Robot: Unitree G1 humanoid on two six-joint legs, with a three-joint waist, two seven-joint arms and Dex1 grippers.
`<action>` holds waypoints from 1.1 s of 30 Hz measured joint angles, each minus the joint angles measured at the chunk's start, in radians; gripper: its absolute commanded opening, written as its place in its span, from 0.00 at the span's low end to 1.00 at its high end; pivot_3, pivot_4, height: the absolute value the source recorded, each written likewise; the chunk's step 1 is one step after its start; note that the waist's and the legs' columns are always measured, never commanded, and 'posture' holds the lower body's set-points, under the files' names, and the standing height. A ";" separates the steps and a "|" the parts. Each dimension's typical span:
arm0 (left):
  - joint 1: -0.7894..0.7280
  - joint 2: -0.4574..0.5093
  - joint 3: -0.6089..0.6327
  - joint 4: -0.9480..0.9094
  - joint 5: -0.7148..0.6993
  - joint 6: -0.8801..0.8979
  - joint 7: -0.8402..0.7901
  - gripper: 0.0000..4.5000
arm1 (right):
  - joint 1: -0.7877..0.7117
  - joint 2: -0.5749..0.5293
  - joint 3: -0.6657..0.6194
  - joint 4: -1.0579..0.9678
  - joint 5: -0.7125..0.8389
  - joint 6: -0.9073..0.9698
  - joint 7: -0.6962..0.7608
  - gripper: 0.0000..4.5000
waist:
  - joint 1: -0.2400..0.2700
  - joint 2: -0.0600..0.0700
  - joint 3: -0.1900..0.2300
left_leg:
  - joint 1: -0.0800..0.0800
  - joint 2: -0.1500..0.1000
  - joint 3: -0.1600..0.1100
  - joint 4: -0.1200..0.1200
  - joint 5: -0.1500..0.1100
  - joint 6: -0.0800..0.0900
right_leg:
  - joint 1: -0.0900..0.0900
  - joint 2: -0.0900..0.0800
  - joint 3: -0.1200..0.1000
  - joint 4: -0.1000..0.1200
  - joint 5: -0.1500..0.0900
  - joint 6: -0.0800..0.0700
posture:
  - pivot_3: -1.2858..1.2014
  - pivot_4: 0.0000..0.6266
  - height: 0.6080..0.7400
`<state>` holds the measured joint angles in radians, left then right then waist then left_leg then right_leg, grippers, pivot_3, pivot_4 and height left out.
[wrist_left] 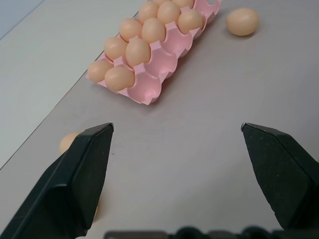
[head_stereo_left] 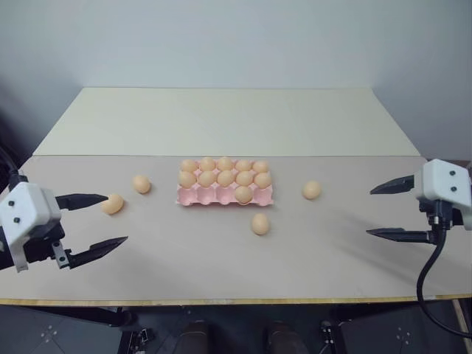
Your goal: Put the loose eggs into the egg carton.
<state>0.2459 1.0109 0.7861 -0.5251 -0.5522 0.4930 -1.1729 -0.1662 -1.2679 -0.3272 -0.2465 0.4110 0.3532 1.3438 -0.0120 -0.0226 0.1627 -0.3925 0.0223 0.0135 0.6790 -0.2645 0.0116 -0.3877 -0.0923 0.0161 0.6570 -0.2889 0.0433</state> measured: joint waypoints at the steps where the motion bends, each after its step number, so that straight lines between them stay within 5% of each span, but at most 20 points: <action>1: 0.000 0.004 0.000 0.002 0.000 0.001 0.000 0.99 | 0.000 0.000 0.000 0.000 0.000 0.000 0.000 1.00 | 0.000 0.000 0.000 | 0.000 0.000 0.000 0.000 0.000 0.000 | 0.000 0.000 0.000 0.000 0.000 0.000 | 0.52 0.24 1.00; 21: -0.087 0.019 -0.045 0.018 -0.014 0.014 0.026 0.99 | -0.054 0.001 0.022 0.023 -0.006 0.000 -0.015 1.00 | 0.000 0.000 0.000 | 0.000 0.000 0.000 0.000 0.000 0.000 | 0.000 0.000 0.000 0.000 0.000 0.000 | 0.52 0.24 1.00; 33: -0.132 0.027 -0.124 0.026 -0.035 0.013 0.024 0.99 | -0.372 0.179 0.317 0.191 -0.182 -0.003 -0.186 1.00 | -0.004 0.000 0.000 | 0.001 0.000 0.002 0.000 0.000 0.000 | -0.001 0.001 0.001 0.001 0.000 0.000 | 0.52 0.24 1.00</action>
<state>0.1139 1.0379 0.6619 -0.4992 -0.5874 0.5065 -1.1488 -0.5381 -1.0889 -0.0101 -0.0557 0.2294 0.3500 1.1578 -0.0164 -0.0224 0.1628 -0.3918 0.0223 0.0151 0.6787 -0.2644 0.0116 -0.3887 -0.0918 0.0174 0.6576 -0.2888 0.0431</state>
